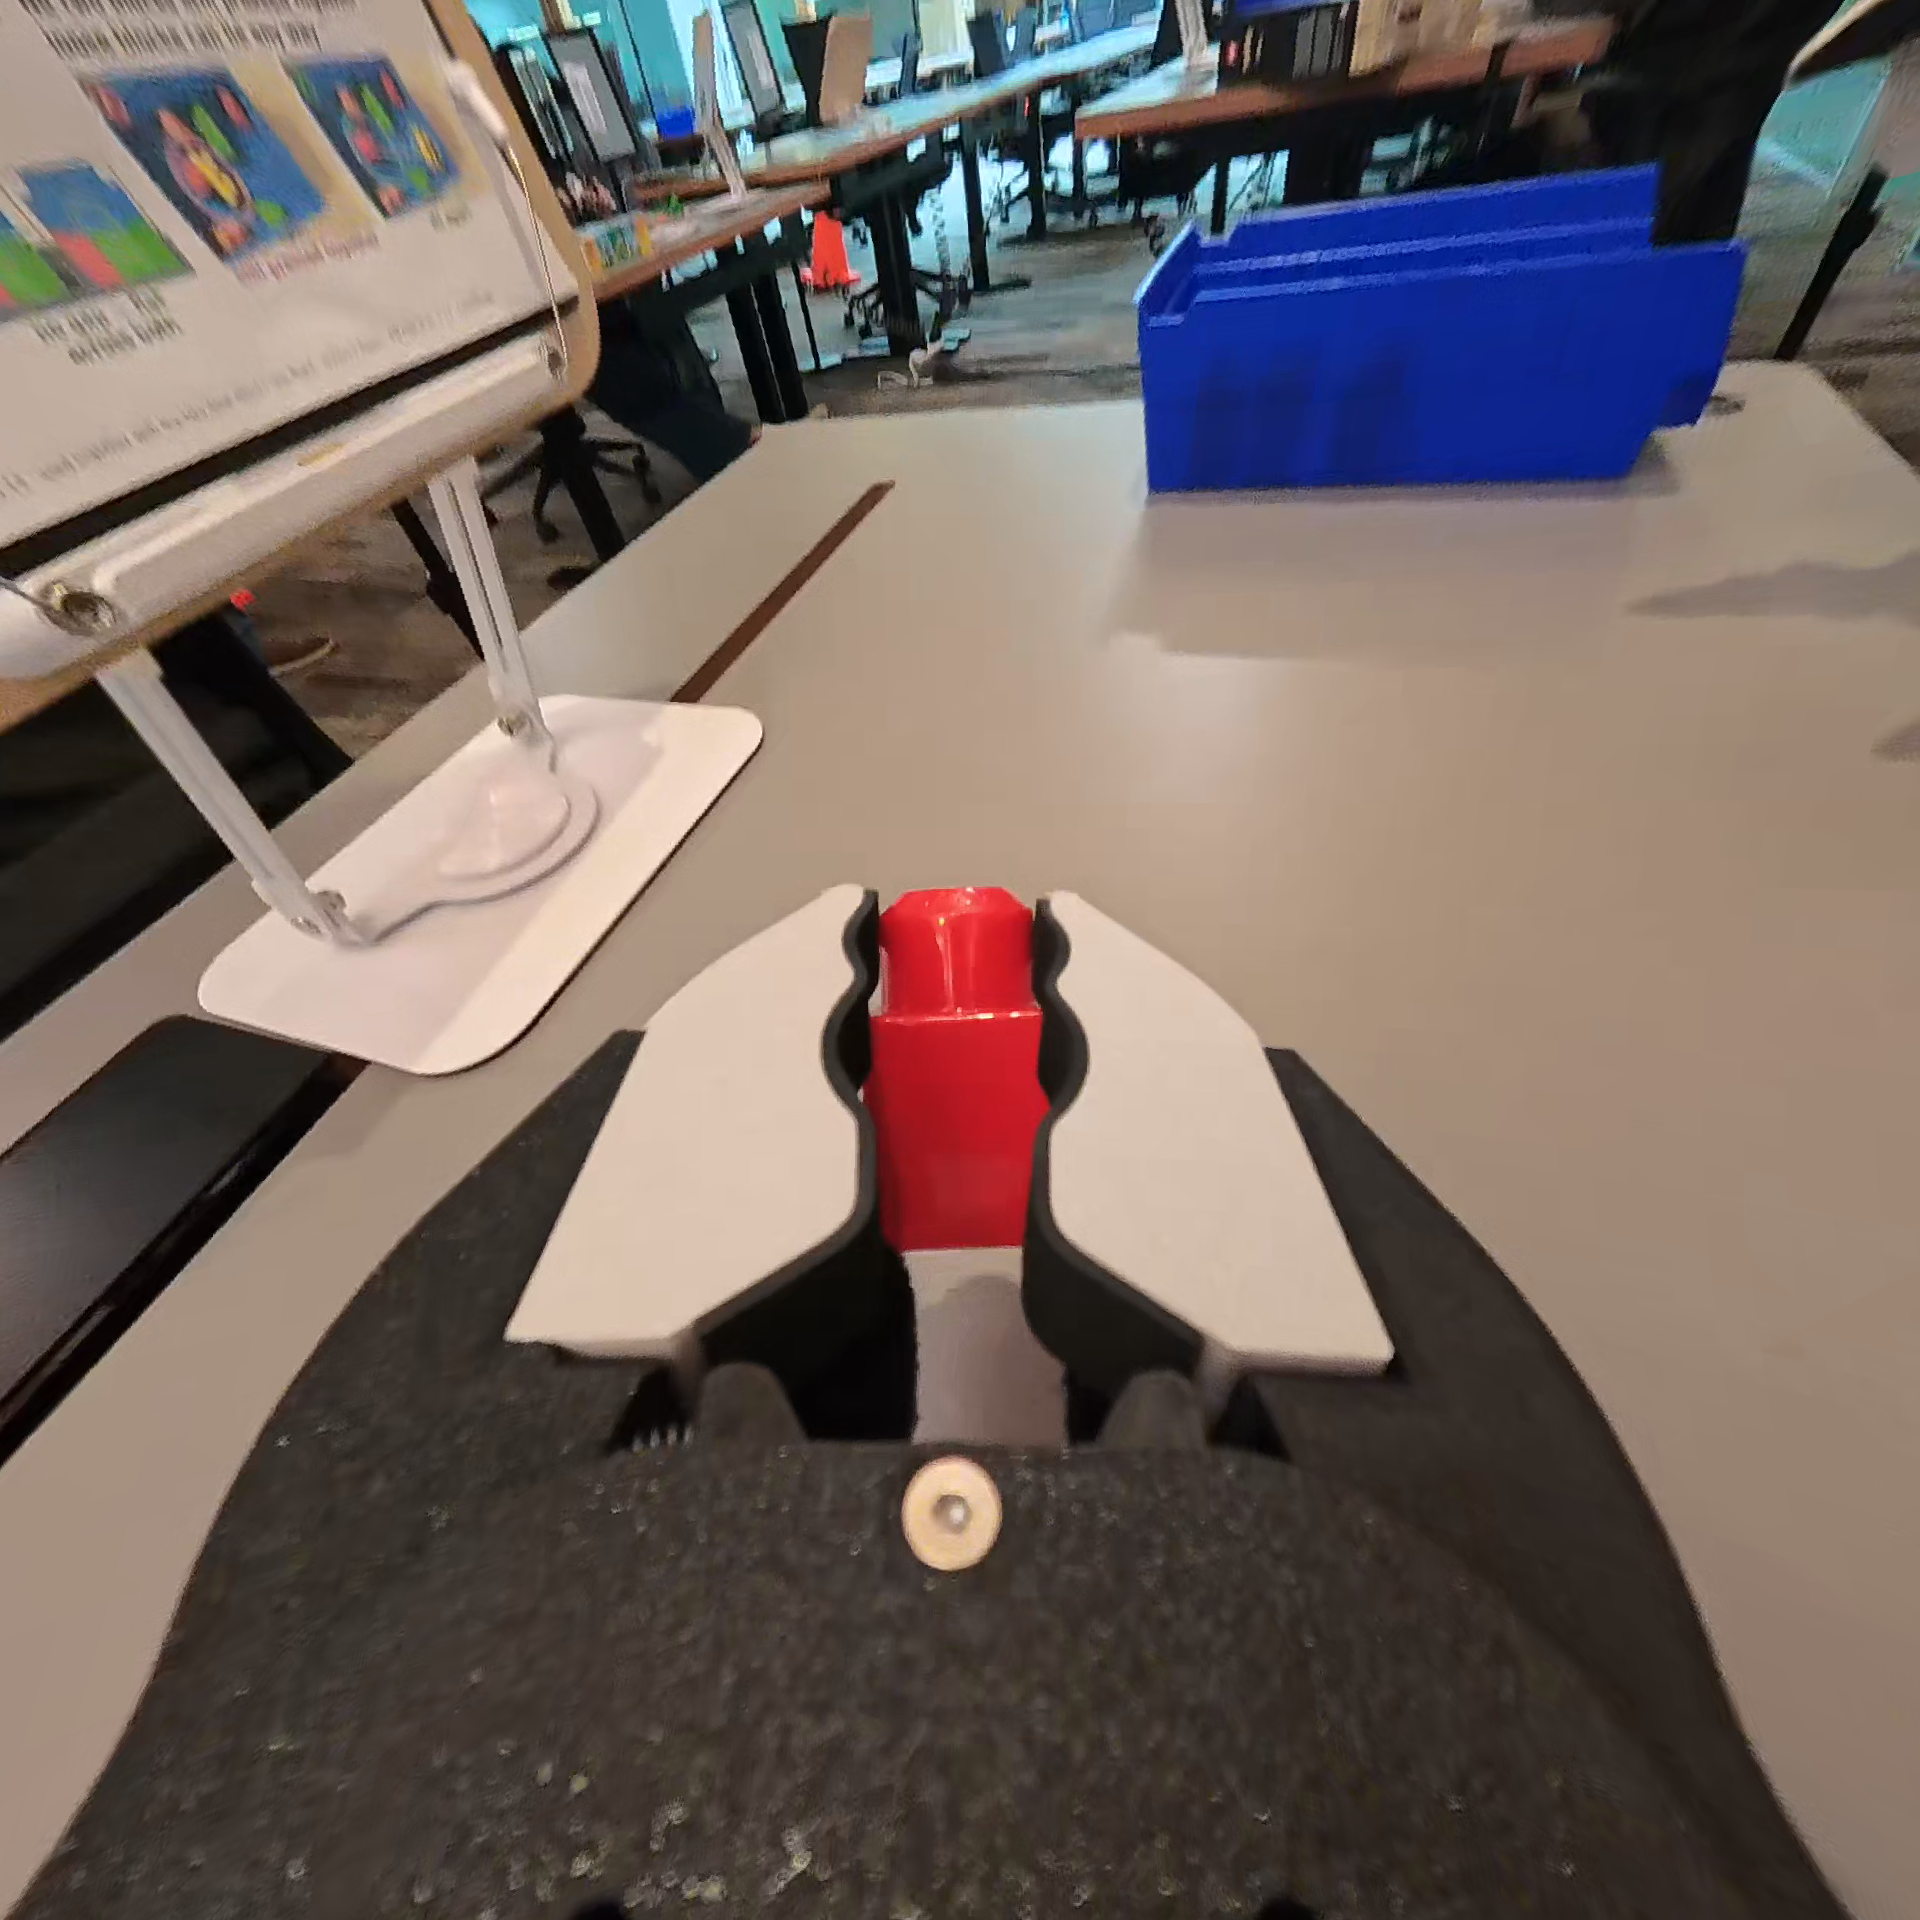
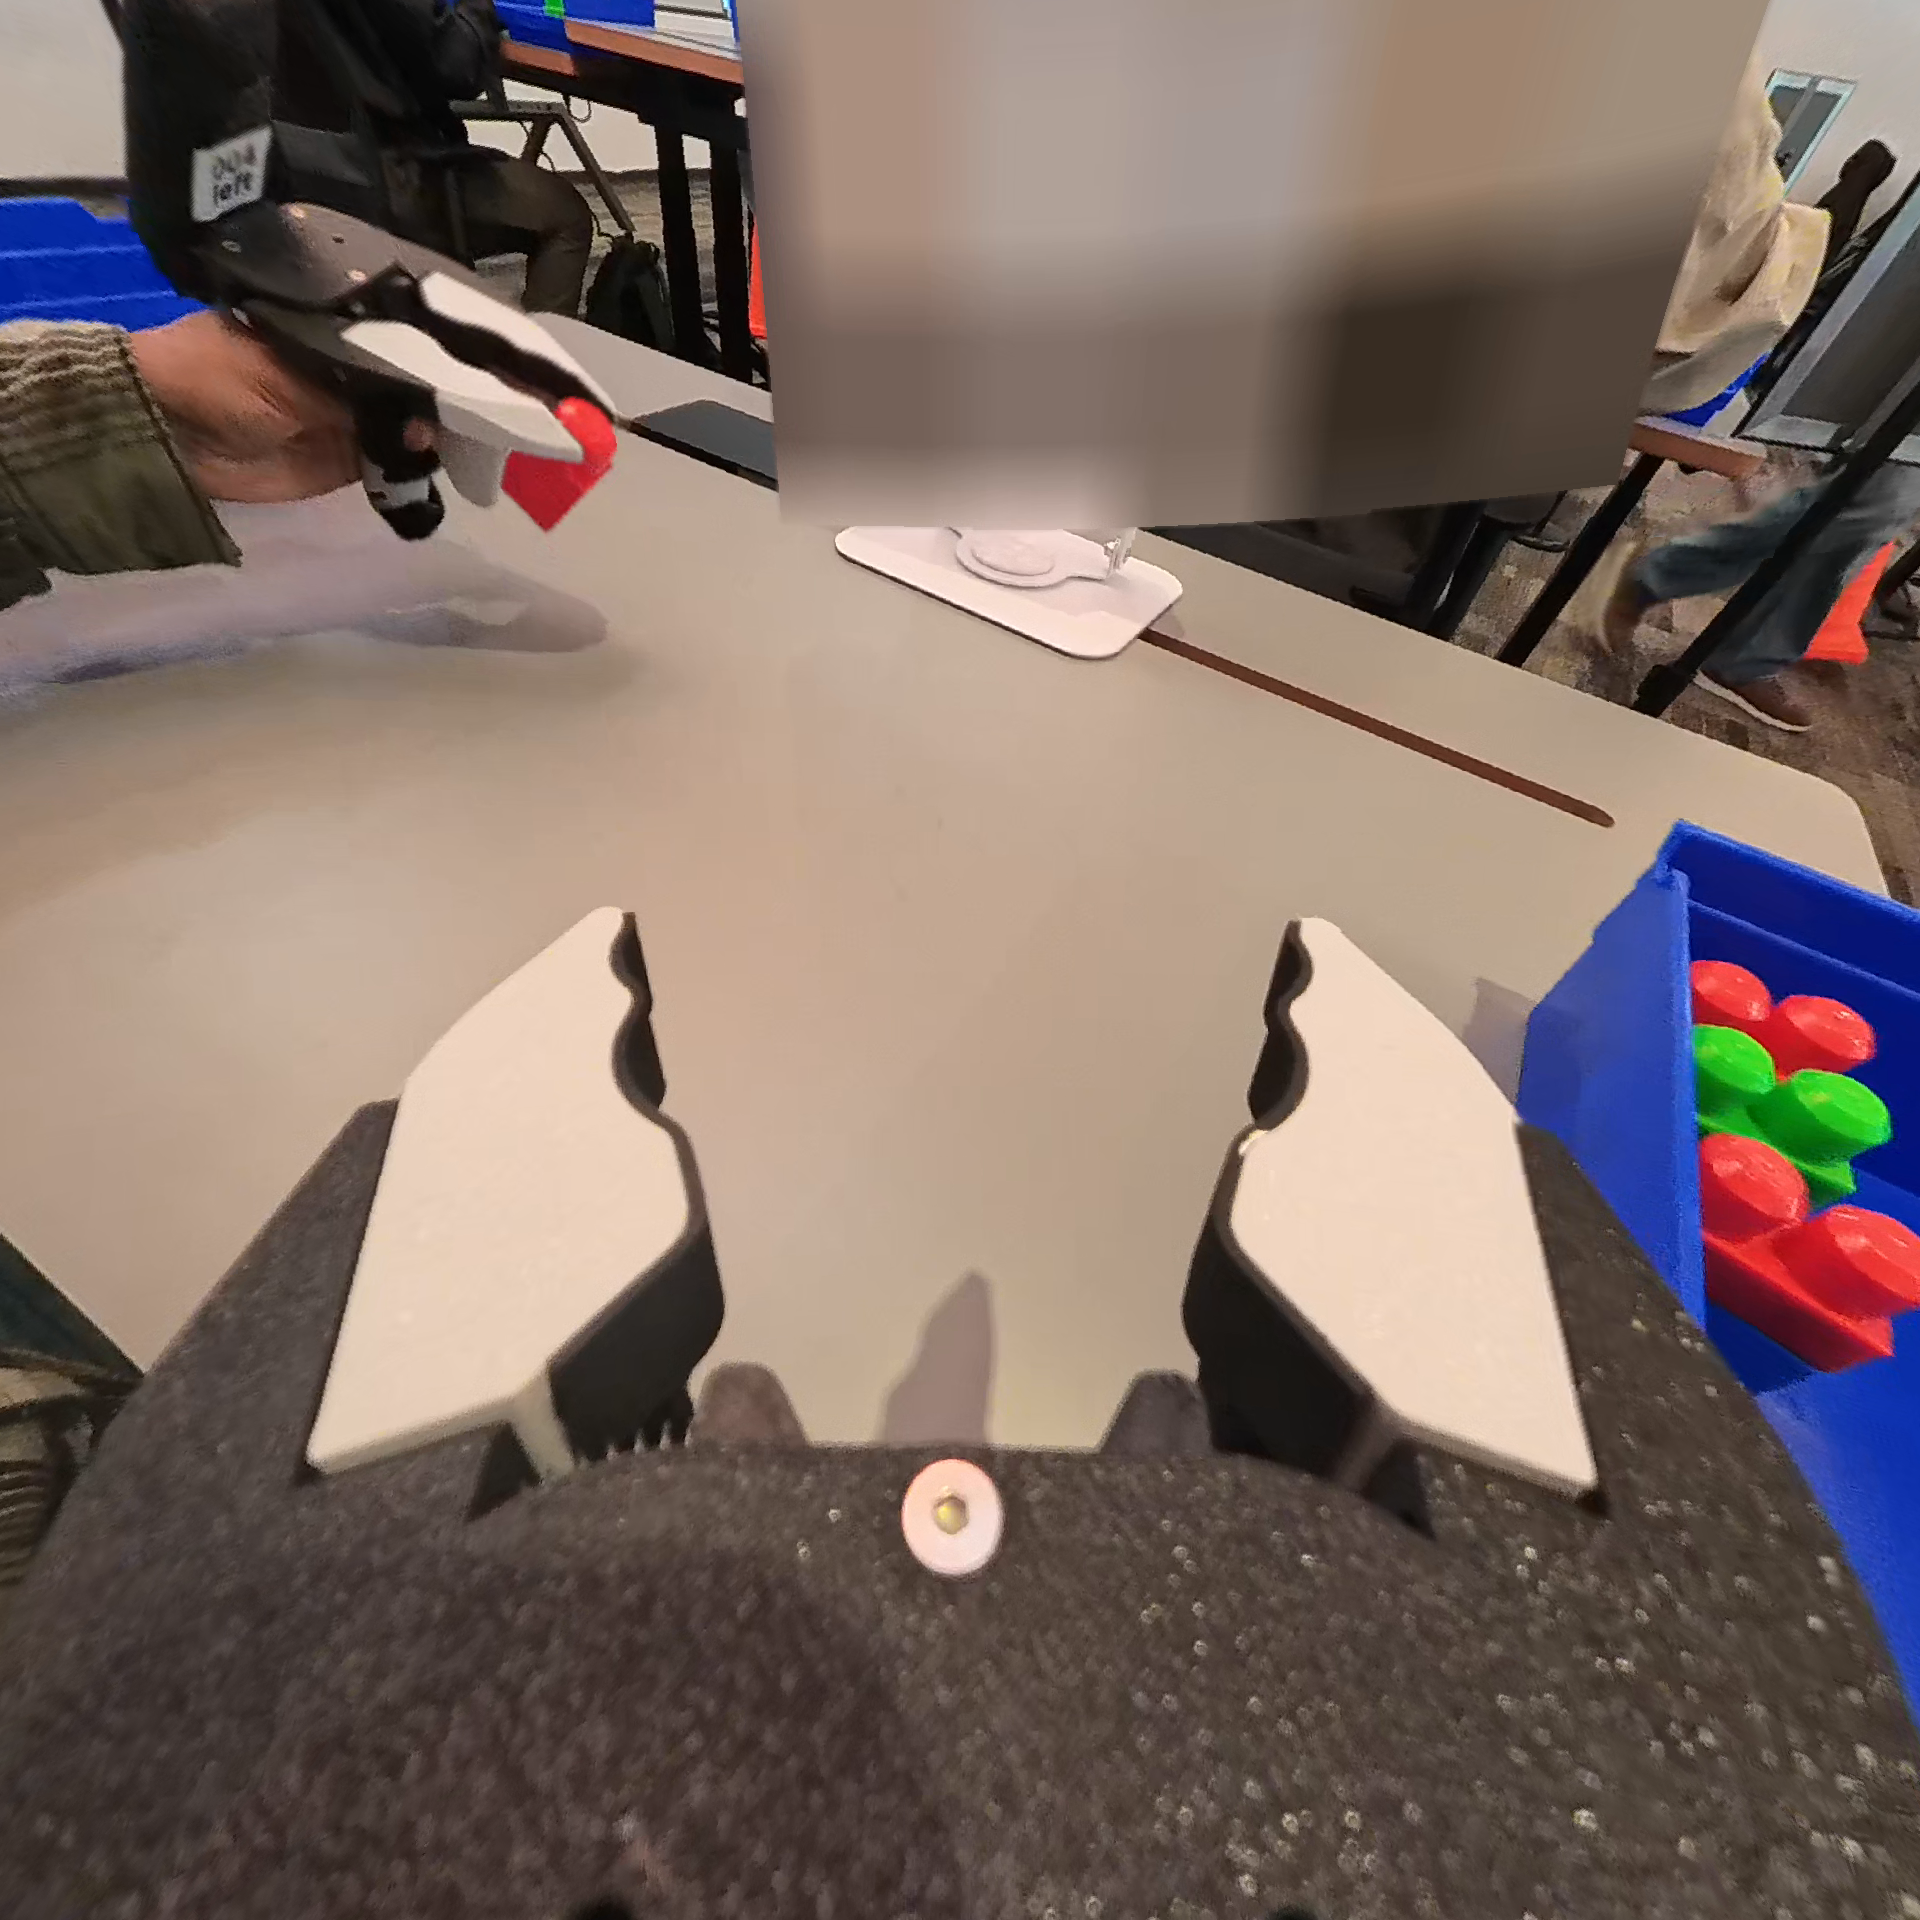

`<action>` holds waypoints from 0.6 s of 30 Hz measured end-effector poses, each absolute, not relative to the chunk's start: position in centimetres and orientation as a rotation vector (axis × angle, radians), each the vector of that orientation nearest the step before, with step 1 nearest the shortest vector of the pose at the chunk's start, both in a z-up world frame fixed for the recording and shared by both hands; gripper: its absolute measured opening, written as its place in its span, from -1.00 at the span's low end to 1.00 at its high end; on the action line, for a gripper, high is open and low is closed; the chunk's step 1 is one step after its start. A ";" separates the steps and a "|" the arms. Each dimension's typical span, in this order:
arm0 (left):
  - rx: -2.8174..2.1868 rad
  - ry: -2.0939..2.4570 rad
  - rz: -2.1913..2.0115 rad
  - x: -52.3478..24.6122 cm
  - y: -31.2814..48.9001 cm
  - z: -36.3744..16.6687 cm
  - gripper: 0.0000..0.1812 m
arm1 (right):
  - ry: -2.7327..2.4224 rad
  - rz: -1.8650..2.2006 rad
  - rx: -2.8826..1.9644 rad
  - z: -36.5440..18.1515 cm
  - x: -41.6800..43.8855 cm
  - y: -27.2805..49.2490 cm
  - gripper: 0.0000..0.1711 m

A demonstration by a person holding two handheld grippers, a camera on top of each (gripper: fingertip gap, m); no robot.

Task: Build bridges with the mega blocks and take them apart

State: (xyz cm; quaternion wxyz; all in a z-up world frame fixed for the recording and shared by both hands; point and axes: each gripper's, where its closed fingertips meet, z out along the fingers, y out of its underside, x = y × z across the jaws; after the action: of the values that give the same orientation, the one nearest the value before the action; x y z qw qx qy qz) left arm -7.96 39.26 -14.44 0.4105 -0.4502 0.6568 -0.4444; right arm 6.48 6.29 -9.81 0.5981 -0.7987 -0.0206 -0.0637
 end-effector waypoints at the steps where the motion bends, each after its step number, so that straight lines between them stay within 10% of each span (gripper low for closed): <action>1: -1.123 1.641 -1.133 -8.0 39.1 -13.9 -0.69 | -0.051 -0.145 -1.853 -9.8 6.4 6.4 0.31; 18: -1.145 1.659 -1.216 -8.7 37.9 -13.0 -0.69 | -0.069 -0.155 -1.874 -9.8 5.8 6.1 0.30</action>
State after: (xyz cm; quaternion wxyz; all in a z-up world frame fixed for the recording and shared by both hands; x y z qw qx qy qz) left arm -8.72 37.91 -12.99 0.3836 -0.4490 0.6509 -0.4770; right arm 5.76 6.11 -9.76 0.5893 -0.8046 -0.0297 -0.0666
